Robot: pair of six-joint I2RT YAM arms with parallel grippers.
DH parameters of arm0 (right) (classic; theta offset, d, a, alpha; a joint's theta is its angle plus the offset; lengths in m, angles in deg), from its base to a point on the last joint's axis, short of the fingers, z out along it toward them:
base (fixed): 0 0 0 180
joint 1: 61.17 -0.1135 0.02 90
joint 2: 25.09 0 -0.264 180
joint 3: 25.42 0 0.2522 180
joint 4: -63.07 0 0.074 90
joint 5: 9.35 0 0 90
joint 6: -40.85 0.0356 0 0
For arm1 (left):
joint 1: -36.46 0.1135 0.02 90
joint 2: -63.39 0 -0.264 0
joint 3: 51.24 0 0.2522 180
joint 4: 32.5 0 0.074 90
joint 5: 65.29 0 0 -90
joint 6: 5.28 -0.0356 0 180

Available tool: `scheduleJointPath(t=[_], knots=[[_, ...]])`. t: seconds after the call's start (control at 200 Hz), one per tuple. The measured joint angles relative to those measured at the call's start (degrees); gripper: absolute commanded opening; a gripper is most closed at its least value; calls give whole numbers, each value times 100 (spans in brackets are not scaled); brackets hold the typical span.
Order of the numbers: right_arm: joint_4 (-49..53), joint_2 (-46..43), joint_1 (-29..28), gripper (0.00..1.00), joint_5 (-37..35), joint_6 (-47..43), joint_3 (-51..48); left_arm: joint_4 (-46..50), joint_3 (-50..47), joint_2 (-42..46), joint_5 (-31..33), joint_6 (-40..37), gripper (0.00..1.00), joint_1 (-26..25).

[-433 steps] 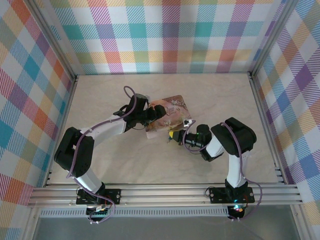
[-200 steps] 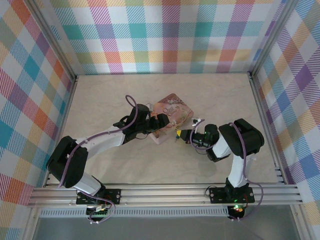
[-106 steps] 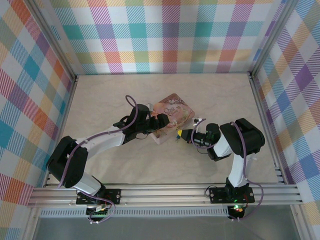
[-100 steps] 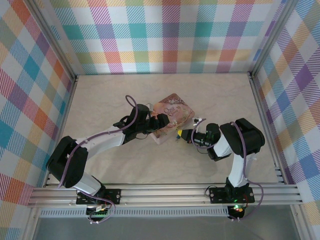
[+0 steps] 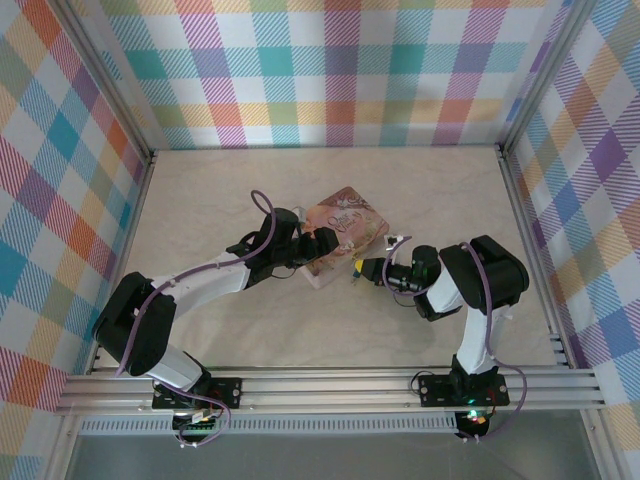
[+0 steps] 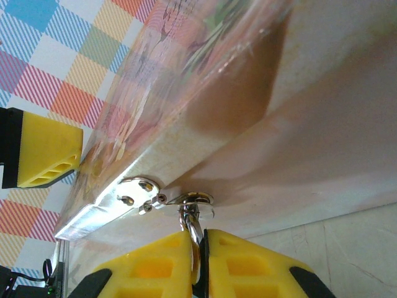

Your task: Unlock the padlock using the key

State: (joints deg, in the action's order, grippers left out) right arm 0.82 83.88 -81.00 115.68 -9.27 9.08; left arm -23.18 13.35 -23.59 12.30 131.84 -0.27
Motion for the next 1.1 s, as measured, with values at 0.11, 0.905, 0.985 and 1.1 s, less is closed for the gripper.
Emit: scheduleJointPath(t=[0.11,0.905,0.985,1.1], knots=[[-2,0,0,13,4,0,2,2,0,2,4,0,80,0],[-133,0,63,5,109,-4,28,155,63,0,114,-2,80,0],[-133,0,63,2,105,0,28,164,66,0,136,-2,80,0],[-136,0,63,0,85,-2,28,168,66,4,138,-2,80,0]])
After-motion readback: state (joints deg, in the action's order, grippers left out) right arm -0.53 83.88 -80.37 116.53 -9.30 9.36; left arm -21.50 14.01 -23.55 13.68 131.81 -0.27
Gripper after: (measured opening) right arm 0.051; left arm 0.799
